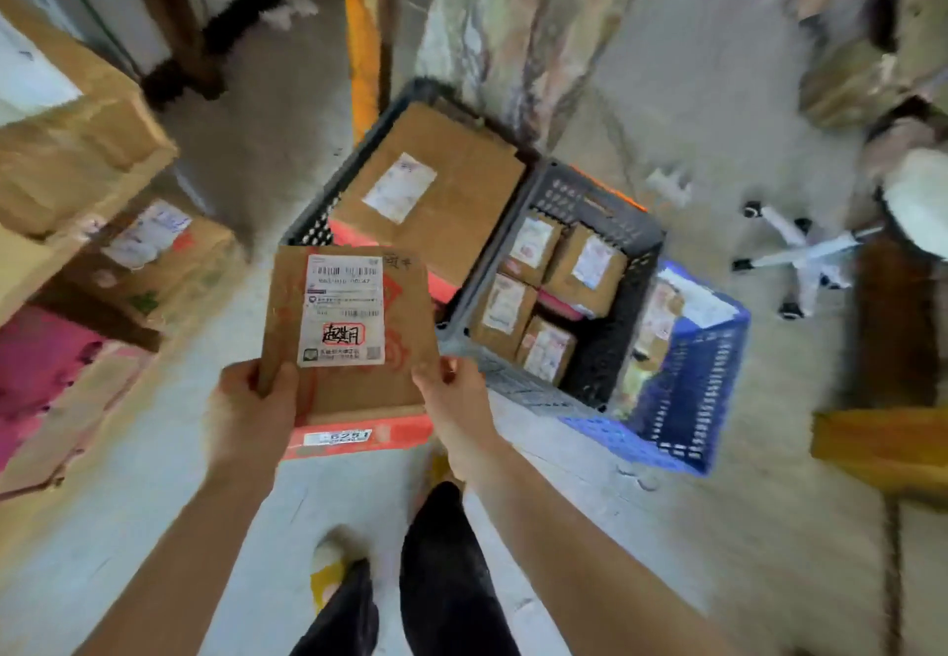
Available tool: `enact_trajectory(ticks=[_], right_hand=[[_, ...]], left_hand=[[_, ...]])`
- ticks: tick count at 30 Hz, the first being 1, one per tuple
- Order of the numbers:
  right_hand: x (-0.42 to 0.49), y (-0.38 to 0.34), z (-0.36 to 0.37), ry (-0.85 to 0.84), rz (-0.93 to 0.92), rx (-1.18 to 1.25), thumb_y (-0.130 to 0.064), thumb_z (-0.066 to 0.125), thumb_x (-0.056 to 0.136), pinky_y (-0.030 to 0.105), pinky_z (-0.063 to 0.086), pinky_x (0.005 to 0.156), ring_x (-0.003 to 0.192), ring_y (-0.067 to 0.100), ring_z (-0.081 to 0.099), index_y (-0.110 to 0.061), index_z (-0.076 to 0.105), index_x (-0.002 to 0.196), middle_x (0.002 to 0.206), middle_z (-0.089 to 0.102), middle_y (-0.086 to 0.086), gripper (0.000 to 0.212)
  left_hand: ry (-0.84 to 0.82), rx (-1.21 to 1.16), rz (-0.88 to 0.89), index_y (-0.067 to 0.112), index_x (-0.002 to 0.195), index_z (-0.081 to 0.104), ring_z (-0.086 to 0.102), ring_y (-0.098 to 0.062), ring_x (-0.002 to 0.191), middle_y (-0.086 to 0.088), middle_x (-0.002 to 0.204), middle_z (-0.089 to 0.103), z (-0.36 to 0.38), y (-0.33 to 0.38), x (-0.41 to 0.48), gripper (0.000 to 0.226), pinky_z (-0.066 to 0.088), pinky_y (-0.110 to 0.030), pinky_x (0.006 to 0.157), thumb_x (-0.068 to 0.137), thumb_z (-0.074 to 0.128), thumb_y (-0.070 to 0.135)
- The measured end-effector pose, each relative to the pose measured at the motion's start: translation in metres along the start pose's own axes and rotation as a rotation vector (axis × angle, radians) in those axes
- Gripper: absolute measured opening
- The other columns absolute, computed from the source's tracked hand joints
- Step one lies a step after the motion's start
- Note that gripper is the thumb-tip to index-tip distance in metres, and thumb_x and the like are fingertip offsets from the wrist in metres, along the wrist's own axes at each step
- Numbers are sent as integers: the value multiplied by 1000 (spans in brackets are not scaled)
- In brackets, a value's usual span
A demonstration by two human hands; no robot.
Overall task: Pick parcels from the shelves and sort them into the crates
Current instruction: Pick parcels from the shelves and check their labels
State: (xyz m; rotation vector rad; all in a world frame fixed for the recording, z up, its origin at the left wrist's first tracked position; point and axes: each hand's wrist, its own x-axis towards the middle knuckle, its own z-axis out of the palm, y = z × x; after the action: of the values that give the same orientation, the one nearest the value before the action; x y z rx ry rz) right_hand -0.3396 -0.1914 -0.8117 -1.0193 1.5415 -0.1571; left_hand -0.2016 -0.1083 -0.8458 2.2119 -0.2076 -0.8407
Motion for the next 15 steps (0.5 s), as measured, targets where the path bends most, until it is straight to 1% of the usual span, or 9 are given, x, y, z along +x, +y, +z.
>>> enact_trajectory(ticks=[2,4,7,8,10,12,13,14,15], right_hand=[[8,7,-45,74,18,108,-23,51,91,29,45,75,89,17,56,-13,48,102,96,57,2,15],[17,18,-88,133,31,217,-22,52,91,25,46,74,94,17,56,-12,49,110,103,57,2,22],[35,40,-151,228,48,338,-19,52,91,19,44,65,93,16,54,-10,49,115,106,55,4,25],[42,47,-169,245,66,369,-19,51,92,18,44,65,93,15,54,-11,48,114,105,55,3,24],[57,61,-204,259,109,414,-21,51,92,23,48,72,95,16,55,-11,47,116,104,55,2,25],[74,72,-237,273,141,450,-22,52,92,29,51,80,96,17,58,-11,49,118,106,58,3,28],[81,77,-253,273,154,471,-22,52,91,30,52,81,95,17,58,-11,49,117,107,59,3,28],[87,79,-270,267,164,489,-22,53,92,29,52,79,93,15,59,-11,49,117,106,59,2,27],[93,82,-286,259,169,499,-21,52,92,24,52,73,88,11,58,-12,48,116,103,57,1,26]], left_hand=[[-86,43,66,4,109,59,58,-33,82,-14,94,64,39,29,-15,30,45,-38,69,87,55,23],[-172,66,129,3,109,59,59,-33,87,-15,99,64,80,53,-32,36,48,-41,77,83,56,27],[-256,103,201,1,109,59,55,-27,88,-11,100,60,144,78,-61,36,42,-35,76,83,58,25],[-280,120,209,1,109,58,54,-27,88,-10,100,59,166,84,-69,34,41,-35,75,84,58,23],[-312,167,224,1,110,56,54,-26,89,-9,101,59,206,95,-85,30,41,-35,74,86,58,19],[-318,200,227,1,113,53,53,-25,90,-6,102,56,246,104,-98,32,41,-35,74,87,58,19],[-317,219,225,1,115,52,52,-24,90,-5,102,54,264,107,-104,33,41,-34,75,87,58,19],[-320,238,220,2,116,51,51,-24,90,-6,102,54,281,113,-111,35,41,-34,76,87,59,19],[-331,253,210,1,117,51,51,-24,90,-7,103,54,297,117,-116,36,43,-34,77,87,59,20]])
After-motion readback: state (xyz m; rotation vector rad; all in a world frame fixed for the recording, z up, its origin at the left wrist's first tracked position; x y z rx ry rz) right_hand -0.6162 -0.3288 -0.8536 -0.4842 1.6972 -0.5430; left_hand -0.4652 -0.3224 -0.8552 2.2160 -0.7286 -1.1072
